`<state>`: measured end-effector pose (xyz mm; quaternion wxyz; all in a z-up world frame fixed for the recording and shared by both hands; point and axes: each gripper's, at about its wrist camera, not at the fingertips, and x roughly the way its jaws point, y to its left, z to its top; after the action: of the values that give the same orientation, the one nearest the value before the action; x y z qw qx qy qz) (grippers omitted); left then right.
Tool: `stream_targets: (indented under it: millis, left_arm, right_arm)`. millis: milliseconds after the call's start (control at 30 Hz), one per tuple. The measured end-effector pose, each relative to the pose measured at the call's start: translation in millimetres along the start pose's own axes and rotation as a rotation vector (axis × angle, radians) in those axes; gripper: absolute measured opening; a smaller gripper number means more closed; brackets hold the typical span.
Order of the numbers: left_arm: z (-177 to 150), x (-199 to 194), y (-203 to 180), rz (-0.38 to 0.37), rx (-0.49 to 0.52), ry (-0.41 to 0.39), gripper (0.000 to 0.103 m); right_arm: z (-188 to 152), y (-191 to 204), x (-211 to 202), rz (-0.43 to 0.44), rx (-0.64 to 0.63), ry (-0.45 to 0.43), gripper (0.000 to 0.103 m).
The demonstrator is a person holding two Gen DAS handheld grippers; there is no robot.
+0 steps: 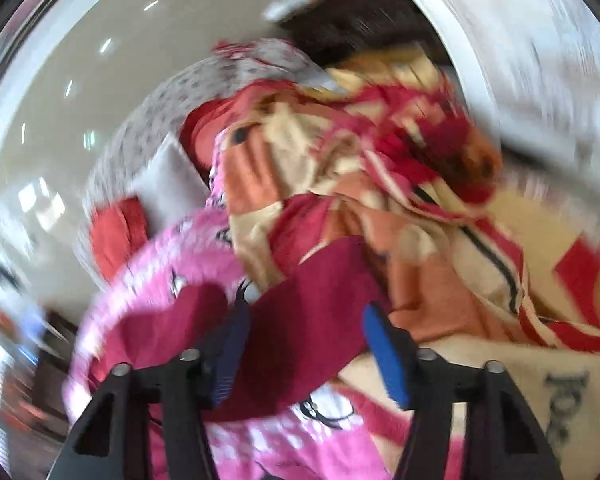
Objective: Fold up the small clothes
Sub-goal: 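Grasp the other sleeve cuff with the right gripper and lift it, then fold the held sleeve across the sweatshirt body with the right gripper, release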
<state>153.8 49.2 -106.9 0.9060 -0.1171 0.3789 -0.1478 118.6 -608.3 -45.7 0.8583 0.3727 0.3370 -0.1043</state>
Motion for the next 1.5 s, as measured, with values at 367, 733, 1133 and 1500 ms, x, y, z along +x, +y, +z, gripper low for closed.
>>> stream_targets:
  millis: [367,733,1133,1500]
  left_arm:
    - [1,2,2,-0.001,-0.005,-0.005,0.06]
    - [1,2,3,-0.001,-0.006,-0.005,0.06]
    - [18,-67,20,0.038,0.018,-0.126,0.06]
    - [-19,-71,121,0.108,-0.234,-0.093,0.069]
  right_arm:
    - [11,-28,35,0.0,0.104,0.087,0.053]
    - [15,1,25,0.038,0.015,0.063,0.01]
    - [-89,260,-24,0.583,-0.323,0.091,0.009]
    - [-278,417,79,0.715,-0.485,0.399,0.008]
